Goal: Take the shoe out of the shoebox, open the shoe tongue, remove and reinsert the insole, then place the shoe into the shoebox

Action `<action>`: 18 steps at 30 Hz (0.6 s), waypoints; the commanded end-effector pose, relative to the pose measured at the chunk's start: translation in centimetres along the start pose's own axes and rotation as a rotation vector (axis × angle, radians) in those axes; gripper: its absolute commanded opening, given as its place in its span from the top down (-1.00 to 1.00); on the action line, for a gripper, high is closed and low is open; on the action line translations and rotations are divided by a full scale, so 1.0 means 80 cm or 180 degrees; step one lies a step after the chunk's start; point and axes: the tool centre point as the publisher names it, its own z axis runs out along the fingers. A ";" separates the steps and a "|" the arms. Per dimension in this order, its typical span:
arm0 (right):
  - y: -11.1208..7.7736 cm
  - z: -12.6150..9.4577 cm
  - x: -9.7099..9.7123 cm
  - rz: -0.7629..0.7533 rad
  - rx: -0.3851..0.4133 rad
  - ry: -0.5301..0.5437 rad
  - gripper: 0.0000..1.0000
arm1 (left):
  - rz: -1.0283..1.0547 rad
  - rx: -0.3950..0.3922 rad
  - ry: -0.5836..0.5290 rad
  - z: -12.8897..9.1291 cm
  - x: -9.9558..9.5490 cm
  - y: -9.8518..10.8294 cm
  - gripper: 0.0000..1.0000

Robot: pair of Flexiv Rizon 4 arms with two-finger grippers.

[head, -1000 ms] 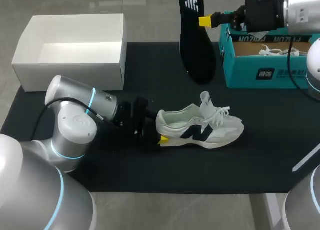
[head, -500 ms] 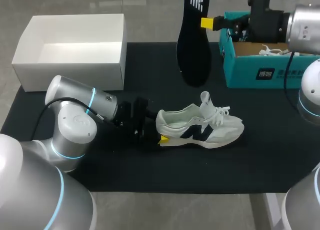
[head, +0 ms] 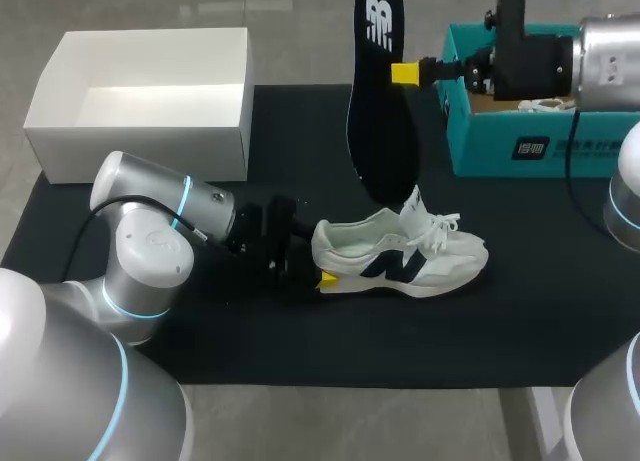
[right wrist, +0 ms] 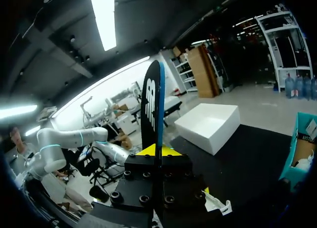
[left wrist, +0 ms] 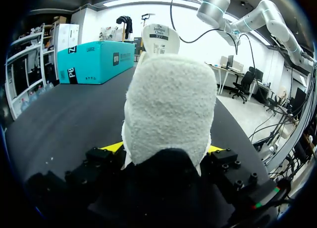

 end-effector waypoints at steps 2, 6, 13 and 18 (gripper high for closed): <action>-0.001 -0.030 0.040 0.0060 0.0015 -0.0197 1.00 | 0.0001 -0.0003 0.0003 0.002 -0.001 0.001 1.00; -0.005 -0.041 0.075 0.0151 0.0016 -0.0235 1.00 | 0.0001 -0.0003 0.0003 0.002 -0.001 0.001 1.00; -0.017 -0.053 0.125 0.0263 0.0151 -0.0292 1.00 | 0.0001 -0.0003 0.0003 0.002 -0.001 0.001 1.00; -0.023 -0.063 0.141 0.0286 0.0109 -0.0432 1.00 | 0.0001 -0.0003 0.0003 0.002 -0.001 0.001 1.00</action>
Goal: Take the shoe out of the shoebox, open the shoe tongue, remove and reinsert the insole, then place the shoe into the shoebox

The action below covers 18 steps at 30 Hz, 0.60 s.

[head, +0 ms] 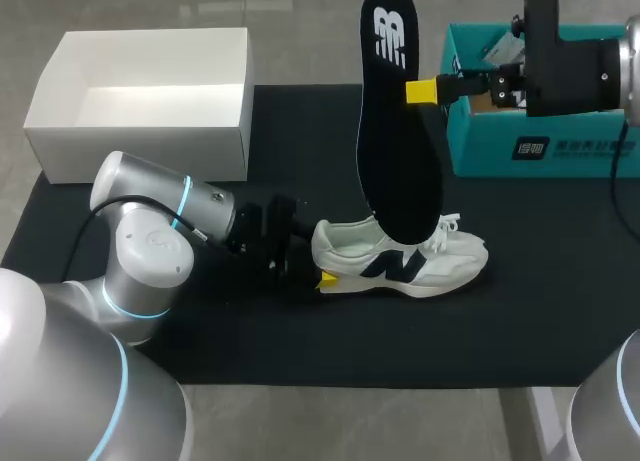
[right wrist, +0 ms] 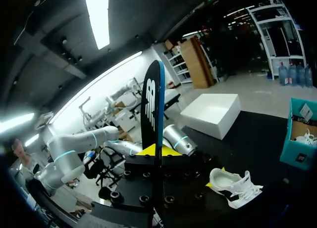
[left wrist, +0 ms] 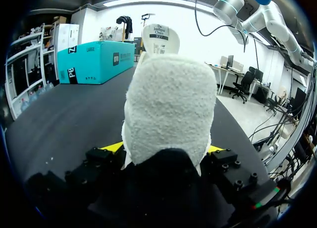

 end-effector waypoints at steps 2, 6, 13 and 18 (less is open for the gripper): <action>-0.021 -0.023 0.026 0.0048 -0.0046 -0.0268 1.00 | 0.0001 -0.0003 0.0003 0.002 -0.001 0.001 1.00; -0.029 -0.023 0.037 0.0088 -0.0056 -0.0280 1.00 | 0.0001 -0.0003 0.0003 0.002 -0.001 0.001 1.00; -0.037 -0.018 0.041 0.0136 -0.0125 -0.0287 1.00 | 0.0001 -0.0003 0.0003 0.002 -0.001 0.001 1.00; -0.037 -0.017 0.041 0.0152 -0.0180 -0.0321 1.00 | 0.0001 -0.0003 0.0003 0.002 -0.001 0.001 1.00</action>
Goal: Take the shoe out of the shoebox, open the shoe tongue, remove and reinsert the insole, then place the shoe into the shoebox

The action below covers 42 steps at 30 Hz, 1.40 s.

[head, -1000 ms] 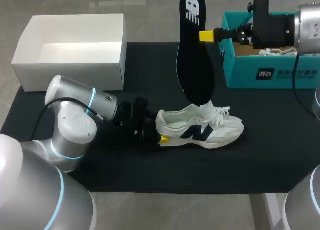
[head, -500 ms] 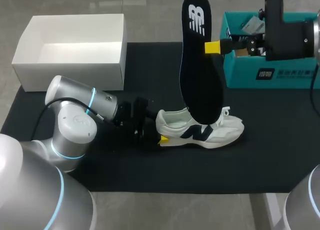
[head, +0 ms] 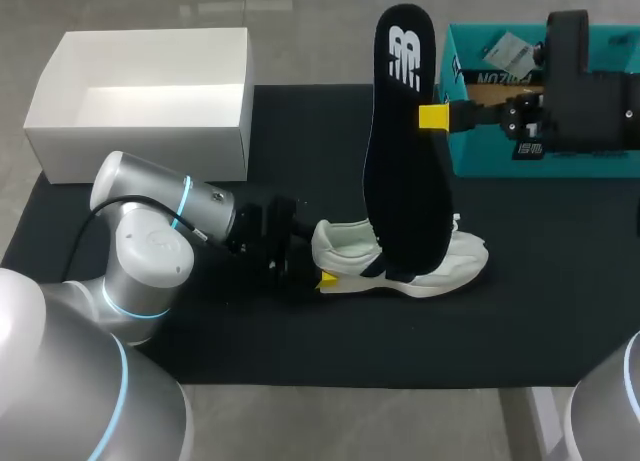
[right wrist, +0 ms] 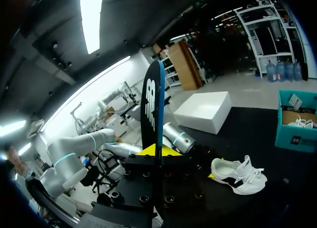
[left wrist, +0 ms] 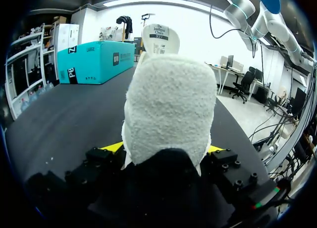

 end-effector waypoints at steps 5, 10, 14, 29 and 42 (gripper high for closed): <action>-0.008 0.004 0.001 0.0005 -0.0052 -0.0008 1.00 | 0.0001 -0.0003 0.0003 0.002 -0.001 0.001 1.00; -0.008 0.004 0.001 0.0005 -0.0052 -0.0008 1.00 | 0.0001 -0.0003 0.0003 0.002 -0.001 0.001 1.00; -0.008 0.004 0.001 0.0005 -0.0052 -0.0008 1.00 | 0.0001 -0.0003 0.0003 0.002 -0.001 0.001 1.00; -0.008 0.004 0.001 0.0005 -0.0052 -0.0008 1.00 | 0.0001 -0.0003 0.0003 0.002 -0.001 0.001 -1.00; -0.008 0.004 0.001 0.0005 -0.0052 -0.0008 1.00 | -0.0052 -0.0182 0.0004 -0.005 -0.002 -0.001 -1.00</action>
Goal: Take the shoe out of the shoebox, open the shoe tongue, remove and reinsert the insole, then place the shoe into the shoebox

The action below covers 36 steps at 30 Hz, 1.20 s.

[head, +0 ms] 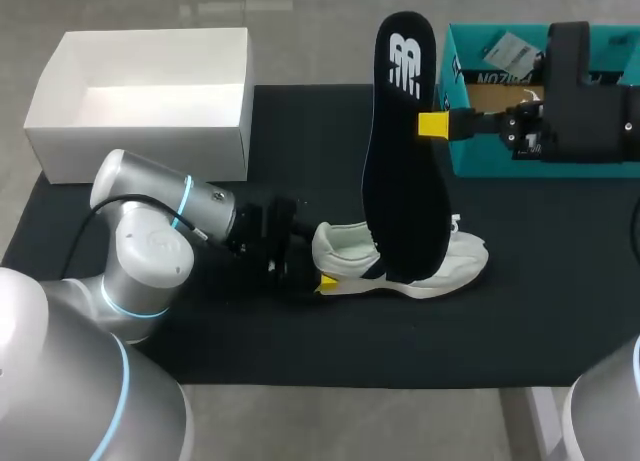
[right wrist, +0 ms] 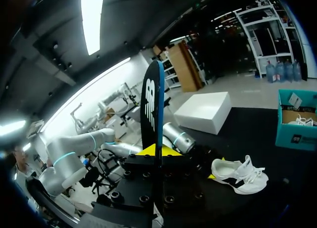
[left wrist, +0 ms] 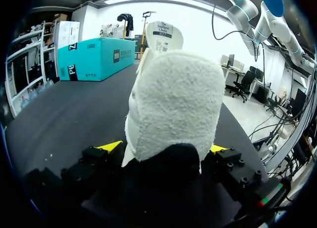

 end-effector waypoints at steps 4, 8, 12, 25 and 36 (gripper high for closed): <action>-0.001 0.005 0.000 0.0007 -0.0005 -0.0011 1.00 | -0.0062 -0.0218 -0.0026 -0.007 -0.001 -0.008 -1.00; -0.001 0.005 0.000 0.0007 -0.0005 -0.0011 1.00 | -0.0098 -0.0441 -0.0073 -0.013 0.001 -0.010 -1.00; -0.001 0.005 0.000 0.0007 -0.0005 -0.0011 1.00 | -0.0087 -0.0635 -0.0079 -0.018 0.005 -0.016 -1.00; -0.001 0.005 0.000 0.0007 -0.0005 -0.0011 1.00 | -0.0294 -0.1562 -0.0125 -0.040 0.008 -0.026 -1.00; -0.001 0.005 0.000 0.0007 -0.0005 -0.0011 1.00 | -0.0128 -0.2275 -0.0038 -0.062 0.010 -0.042 -1.00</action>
